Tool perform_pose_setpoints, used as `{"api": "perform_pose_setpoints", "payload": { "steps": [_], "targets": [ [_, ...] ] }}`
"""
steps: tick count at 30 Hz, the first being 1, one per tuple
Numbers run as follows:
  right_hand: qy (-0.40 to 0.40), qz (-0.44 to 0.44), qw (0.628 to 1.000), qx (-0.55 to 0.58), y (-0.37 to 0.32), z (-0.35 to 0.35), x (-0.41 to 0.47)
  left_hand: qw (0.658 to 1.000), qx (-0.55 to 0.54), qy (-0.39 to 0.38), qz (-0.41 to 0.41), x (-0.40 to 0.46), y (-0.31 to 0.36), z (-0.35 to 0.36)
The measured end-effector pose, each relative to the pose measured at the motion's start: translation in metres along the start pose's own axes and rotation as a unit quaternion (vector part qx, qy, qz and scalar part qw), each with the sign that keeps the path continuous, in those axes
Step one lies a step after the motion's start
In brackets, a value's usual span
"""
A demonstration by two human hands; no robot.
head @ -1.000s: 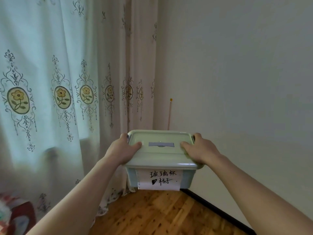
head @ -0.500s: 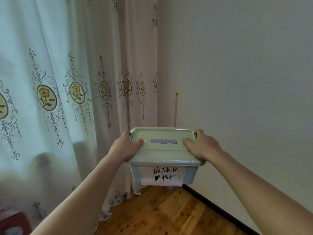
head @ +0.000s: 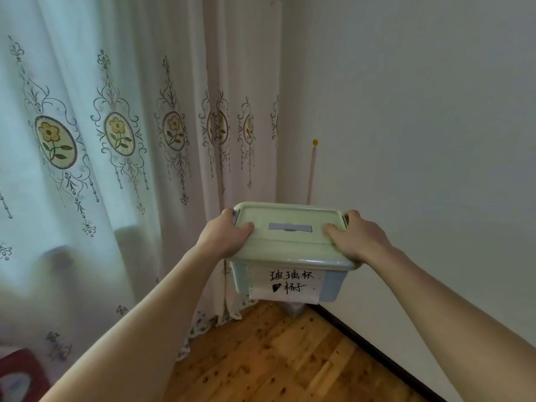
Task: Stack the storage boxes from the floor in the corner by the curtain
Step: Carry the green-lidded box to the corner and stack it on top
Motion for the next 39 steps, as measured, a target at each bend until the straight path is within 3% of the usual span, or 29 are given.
{"api": "perform_pose_setpoints", "payload": {
  "steps": [23, 39],
  "targets": [
    [0.023, 0.102, 0.994, 0.003, -0.089, 0.077, 0.195, 0.992, -0.046, -0.1, 0.056, 0.276, -0.065, 0.041],
    [0.017, 0.133, 0.991, 0.013, -0.052, 0.139, 0.322, 0.988, -0.035, -0.136, 0.062, 0.401, -0.063, 0.144]
  ]
}}
Point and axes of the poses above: each hand's wrist, its own x-axis towards the middle knuckle, its own z-axis out of the palm, y = z × x, the point moved 7 cm from there along x, towards the middle knuckle, and after that the axes turned 12 degrees about -x, right-handed, at the moved point
